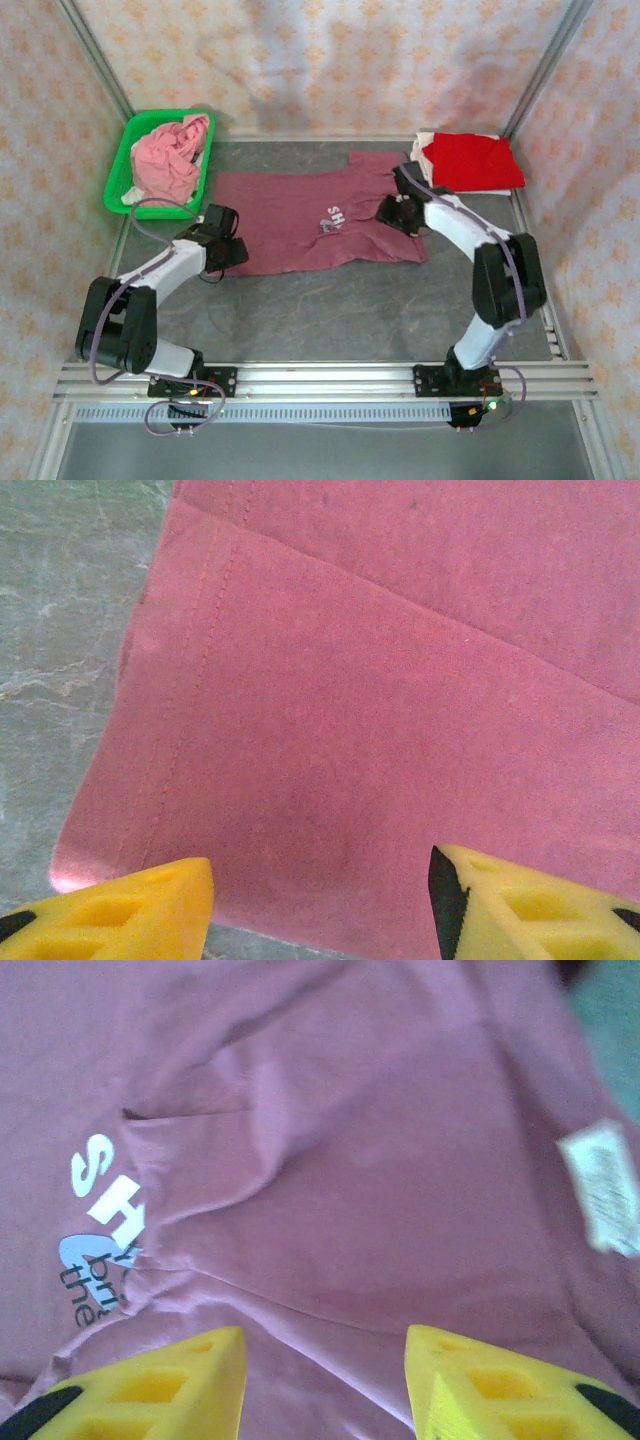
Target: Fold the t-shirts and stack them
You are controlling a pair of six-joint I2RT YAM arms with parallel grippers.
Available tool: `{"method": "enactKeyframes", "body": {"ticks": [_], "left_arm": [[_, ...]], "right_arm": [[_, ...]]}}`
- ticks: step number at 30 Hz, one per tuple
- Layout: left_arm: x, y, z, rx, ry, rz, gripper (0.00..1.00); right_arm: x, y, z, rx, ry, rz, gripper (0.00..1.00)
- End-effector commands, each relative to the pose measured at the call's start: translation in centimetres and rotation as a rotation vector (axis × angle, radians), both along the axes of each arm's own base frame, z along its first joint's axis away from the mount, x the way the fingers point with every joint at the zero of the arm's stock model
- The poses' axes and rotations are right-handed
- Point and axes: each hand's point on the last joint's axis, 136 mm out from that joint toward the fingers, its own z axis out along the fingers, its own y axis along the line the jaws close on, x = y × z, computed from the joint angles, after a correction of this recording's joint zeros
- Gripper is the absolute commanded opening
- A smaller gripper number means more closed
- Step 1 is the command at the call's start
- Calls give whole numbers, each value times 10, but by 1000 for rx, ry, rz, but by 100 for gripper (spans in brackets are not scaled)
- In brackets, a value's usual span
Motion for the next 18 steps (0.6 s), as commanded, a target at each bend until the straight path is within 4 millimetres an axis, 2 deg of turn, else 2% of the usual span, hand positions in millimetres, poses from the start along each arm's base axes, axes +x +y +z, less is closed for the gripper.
{"method": "enactKeyframes", "body": {"ticks": [1,4,10,13,18], "left_arm": [[16,-4,1,-24,-13,2,59],[14,2,-12,-22,37,39,59],[-9,21,-43,-107,126,179,59],[-22,28,-45,-108,145,210,59],[-36,44,-36,-68,152,230,59]], "right_arm": [[-8,3,-8,89,-16,-59,44],[-15,-9,-29,83,33,-87,41],[-10,-26,-62,67,70,-143,39],[-18,-33,-74,64,114,-171,38],[-44,-59,-83,69,145,-253,38]]}}
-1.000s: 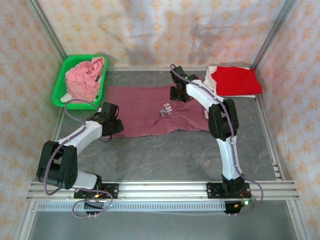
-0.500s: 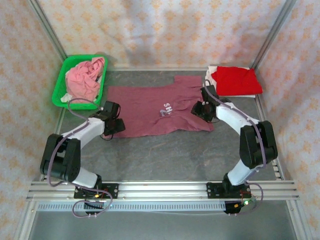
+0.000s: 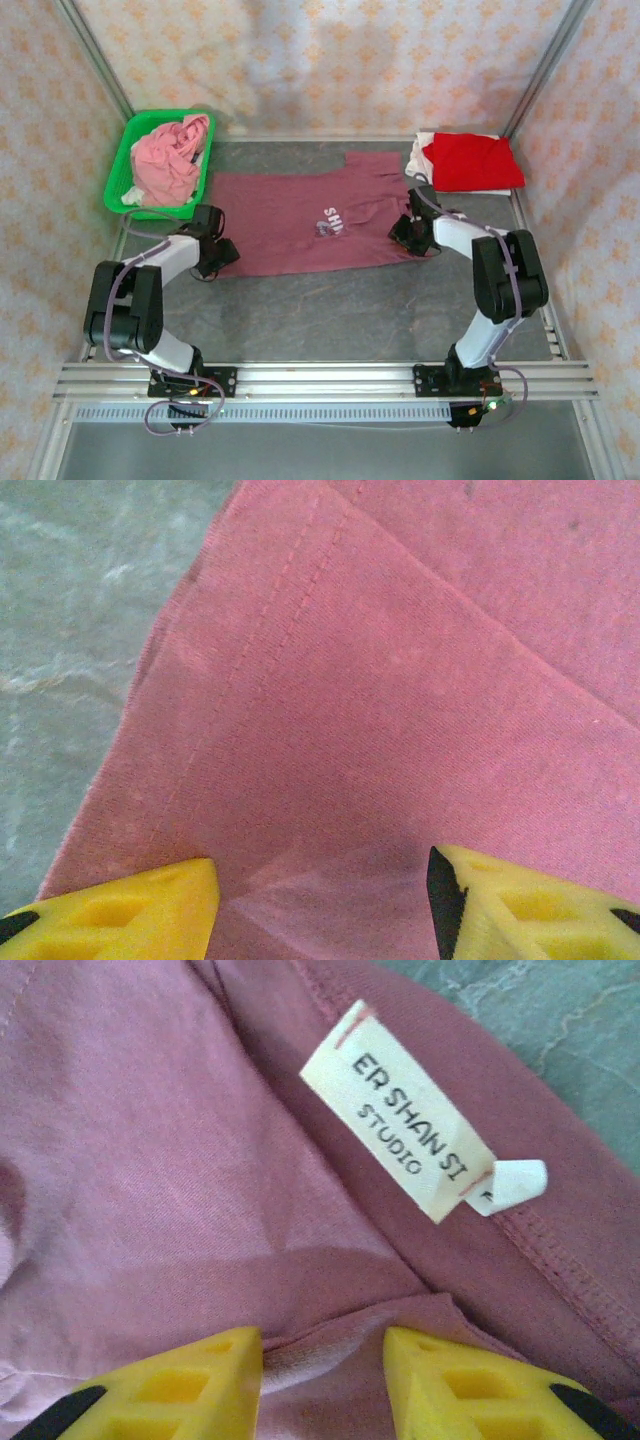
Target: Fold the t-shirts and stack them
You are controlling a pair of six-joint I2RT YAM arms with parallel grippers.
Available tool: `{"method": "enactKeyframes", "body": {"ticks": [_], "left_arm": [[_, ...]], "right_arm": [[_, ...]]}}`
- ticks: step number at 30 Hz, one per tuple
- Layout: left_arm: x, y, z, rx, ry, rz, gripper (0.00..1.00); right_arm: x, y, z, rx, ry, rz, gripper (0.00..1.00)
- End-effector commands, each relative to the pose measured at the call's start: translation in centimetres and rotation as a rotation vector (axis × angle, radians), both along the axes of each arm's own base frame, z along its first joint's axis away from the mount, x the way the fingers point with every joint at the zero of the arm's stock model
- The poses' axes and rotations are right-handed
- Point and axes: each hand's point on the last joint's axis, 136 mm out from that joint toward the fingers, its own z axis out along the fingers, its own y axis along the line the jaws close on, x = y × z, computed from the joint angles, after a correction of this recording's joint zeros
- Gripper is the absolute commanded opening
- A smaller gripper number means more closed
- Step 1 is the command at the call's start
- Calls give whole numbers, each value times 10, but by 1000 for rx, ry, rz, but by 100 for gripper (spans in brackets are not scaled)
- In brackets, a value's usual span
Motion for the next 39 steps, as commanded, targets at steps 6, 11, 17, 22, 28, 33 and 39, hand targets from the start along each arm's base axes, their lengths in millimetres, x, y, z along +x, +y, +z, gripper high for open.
{"method": "enactKeyframes", "body": {"ticks": [6,11,17,22,28,33,39], "left_arm": [[-17,9,-1,16,69,-46,59],[-2,-8,17,74,31,-186,60],[-2,-4,17,112,28,-146,60],[-2,-3,7,105,37,-122,60],[-1,-8,2,79,35,-122,60],[-1,-6,5,96,34,-129,60],[-1,-8,1,85,33,-127,60]], "right_arm": [[-45,-22,-5,-5,84,-56,39],[-49,-25,18,1,35,-81,39],[-21,-10,57,66,-82,-55,38],[10,18,64,55,-107,25,22],[49,50,49,38,-93,80,29],[70,64,26,33,-55,95,29],[87,83,20,77,-53,124,13]]}}
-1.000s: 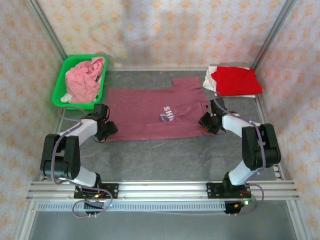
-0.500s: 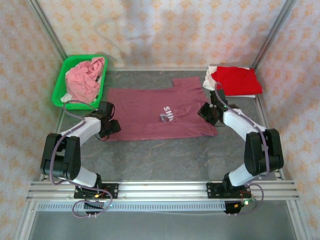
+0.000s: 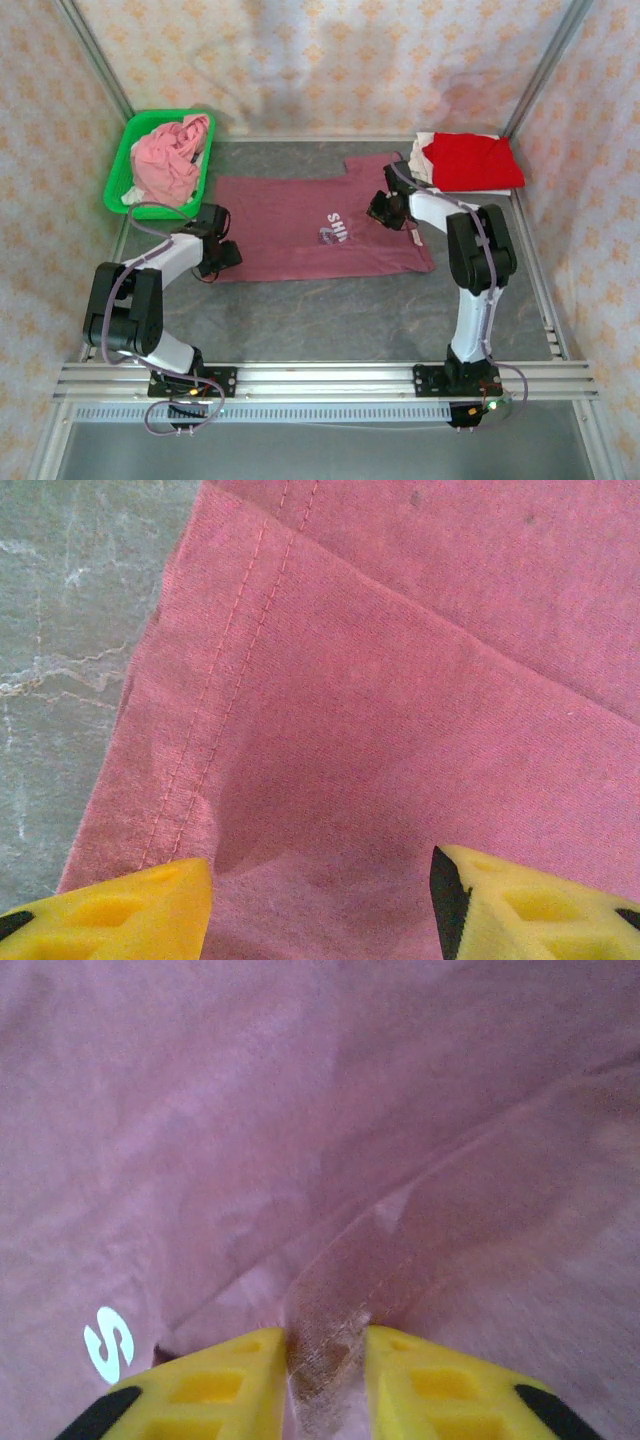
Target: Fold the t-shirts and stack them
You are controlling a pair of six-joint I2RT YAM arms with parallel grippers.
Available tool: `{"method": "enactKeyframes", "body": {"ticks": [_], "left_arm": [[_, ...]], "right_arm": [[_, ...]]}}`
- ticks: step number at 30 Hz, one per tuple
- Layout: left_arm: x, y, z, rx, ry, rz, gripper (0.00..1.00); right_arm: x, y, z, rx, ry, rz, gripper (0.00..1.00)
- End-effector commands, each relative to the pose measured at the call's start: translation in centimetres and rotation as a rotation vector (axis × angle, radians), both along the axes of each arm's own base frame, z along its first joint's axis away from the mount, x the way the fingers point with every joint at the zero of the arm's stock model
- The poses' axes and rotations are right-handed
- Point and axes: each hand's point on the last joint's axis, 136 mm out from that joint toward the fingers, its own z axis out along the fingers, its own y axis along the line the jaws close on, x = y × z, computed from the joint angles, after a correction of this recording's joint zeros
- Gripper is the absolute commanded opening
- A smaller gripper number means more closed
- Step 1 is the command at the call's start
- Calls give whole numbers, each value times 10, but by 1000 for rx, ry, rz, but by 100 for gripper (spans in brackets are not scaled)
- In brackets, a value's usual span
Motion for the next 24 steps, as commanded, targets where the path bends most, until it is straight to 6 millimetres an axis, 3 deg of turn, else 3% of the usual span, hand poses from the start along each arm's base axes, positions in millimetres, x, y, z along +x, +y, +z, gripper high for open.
{"method": "enactKeyframes", "body": {"ticks": [1,4,8,10,12,13,14,20,24], "left_arm": [[-1,2,-5,11,1,13,60],[-1,2,-6,10,1,15,60],[-1,1,-9,6,5,14,60],[0,1,-9,7,3,14,60],[1,1,-8,8,-3,15,60],[2,2,-8,8,-4,17,60],[2,1,-7,6,-7,17,60],[1,2,-8,10,-11,23,60],[1,3,-7,11,-13,23,60]], "right_arm": [[9,12,13,28,-31,17,7],[13,12,27,35,-76,10,0],[16,12,46,60,-137,5,13],[17,13,55,77,-169,-4,6],[18,11,60,81,-183,-10,12],[17,8,60,71,-181,-20,26],[17,4,60,56,-181,-34,34],[10,-21,53,-24,-180,-97,38],[-3,-25,43,-26,-155,-86,36]]}}
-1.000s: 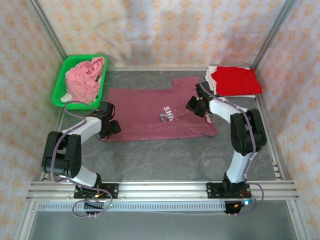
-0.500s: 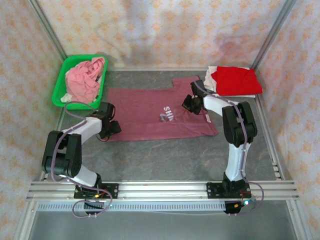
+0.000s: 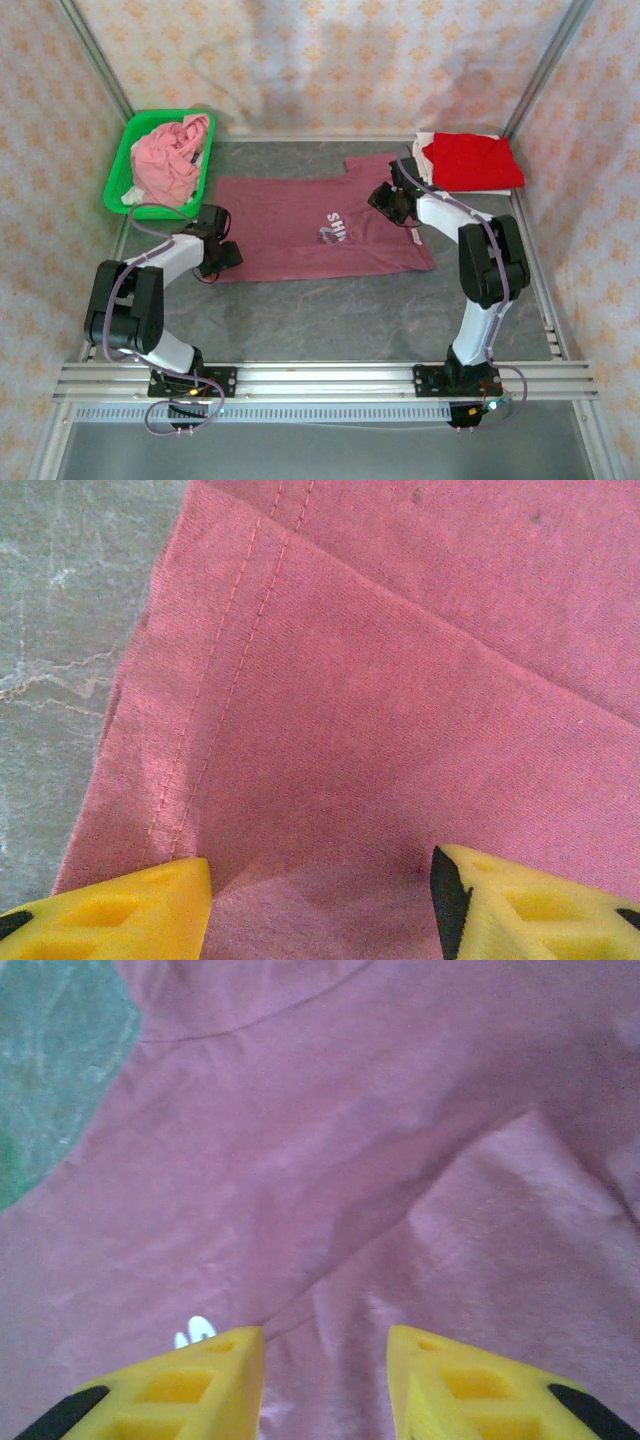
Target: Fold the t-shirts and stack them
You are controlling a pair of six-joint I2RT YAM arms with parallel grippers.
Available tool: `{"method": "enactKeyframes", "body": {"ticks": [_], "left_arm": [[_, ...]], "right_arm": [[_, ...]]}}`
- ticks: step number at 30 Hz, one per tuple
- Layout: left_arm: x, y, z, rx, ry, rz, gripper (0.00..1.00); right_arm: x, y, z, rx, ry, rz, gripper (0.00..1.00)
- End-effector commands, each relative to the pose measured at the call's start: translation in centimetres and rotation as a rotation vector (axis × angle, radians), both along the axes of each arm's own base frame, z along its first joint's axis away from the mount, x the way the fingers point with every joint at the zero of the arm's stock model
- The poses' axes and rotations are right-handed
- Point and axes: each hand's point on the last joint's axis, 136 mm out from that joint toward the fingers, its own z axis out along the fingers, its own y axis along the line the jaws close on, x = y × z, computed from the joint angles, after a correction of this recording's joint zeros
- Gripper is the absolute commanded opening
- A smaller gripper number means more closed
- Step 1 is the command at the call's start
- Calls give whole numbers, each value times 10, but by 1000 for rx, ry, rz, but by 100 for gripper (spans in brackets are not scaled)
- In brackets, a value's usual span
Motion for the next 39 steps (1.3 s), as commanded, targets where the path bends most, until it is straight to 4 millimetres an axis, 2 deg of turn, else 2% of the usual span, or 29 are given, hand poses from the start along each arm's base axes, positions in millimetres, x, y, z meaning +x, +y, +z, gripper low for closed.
{"method": "enactKeyframes", "body": {"ticks": [1,5,10,16,21,26,30,35,39], "left_arm": [[0,3,-1,13,-9,24,60],[-1,4,0,19,-10,26,60],[0,8,-1,38,-9,30,60],[1,10,-6,33,2,38,60],[-1,8,-14,25,22,18,60],[-3,-3,-15,0,34,-38,61],[-17,-8,-14,-3,42,-51,61],[-47,-25,-18,-92,66,-38,62],[-67,-29,-17,-119,85,1,62]], "right_arm": [[-11,-12,-1,-25,-3,-23,34],[-32,-15,-8,0,13,-24,25],[-52,-29,-25,-35,39,-31,25],[-57,-48,-51,-38,73,-86,24],[-63,-58,-62,-50,72,-129,24],[-82,-69,-67,-60,76,-180,23],[-103,-79,-65,-61,67,-229,23],[-131,-84,-59,-44,76,-242,23],[-151,-89,-57,-57,90,-248,23]]}}
